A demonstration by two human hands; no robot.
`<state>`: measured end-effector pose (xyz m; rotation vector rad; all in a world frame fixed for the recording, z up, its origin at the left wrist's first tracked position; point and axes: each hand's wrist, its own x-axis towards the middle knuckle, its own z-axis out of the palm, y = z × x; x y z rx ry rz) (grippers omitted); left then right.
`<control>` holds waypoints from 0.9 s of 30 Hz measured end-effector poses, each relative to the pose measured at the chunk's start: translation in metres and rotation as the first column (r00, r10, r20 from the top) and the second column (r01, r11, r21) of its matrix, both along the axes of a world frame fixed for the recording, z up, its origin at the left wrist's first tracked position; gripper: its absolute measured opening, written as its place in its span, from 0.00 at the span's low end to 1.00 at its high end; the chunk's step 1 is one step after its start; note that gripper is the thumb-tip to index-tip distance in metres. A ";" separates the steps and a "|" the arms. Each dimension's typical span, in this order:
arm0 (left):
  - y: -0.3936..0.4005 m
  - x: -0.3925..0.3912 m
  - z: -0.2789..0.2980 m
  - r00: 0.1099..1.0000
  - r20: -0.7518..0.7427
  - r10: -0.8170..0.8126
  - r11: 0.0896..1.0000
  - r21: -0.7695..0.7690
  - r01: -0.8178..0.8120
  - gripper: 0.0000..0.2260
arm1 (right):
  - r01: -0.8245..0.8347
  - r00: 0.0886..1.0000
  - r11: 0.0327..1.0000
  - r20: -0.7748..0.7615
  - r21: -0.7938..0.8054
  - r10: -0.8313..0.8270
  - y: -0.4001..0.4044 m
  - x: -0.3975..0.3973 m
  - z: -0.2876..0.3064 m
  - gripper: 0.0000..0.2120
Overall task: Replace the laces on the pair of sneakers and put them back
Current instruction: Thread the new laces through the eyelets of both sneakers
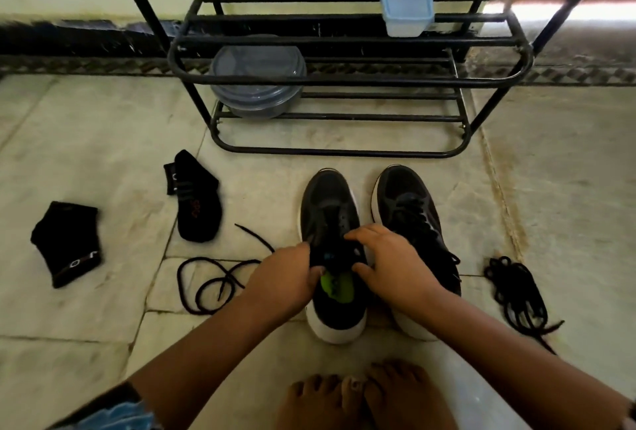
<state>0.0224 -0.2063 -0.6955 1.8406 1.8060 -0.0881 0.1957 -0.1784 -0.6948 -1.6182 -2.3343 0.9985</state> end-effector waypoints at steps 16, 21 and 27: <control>-0.064 -0.136 -0.035 0.839 -0.037 0.542 0.840 0.064 -0.540 0.12 | -0.263 0.953 0.962 0.133 -0.073 0.271 0.036 -0.149 -0.010 0.13; -0.064 -0.137 -0.048 0.873 0.008 0.488 0.868 0.096 -0.487 0.10 | -0.203 0.941 0.972 0.253 -0.115 0.227 0.034 -0.178 -0.048 0.12; -0.048 -0.125 -0.060 0.917 -0.097 0.386 0.921 0.086 -0.379 0.09 | -0.194 0.945 0.978 0.252 -0.078 0.208 0.019 -0.178 -0.064 0.08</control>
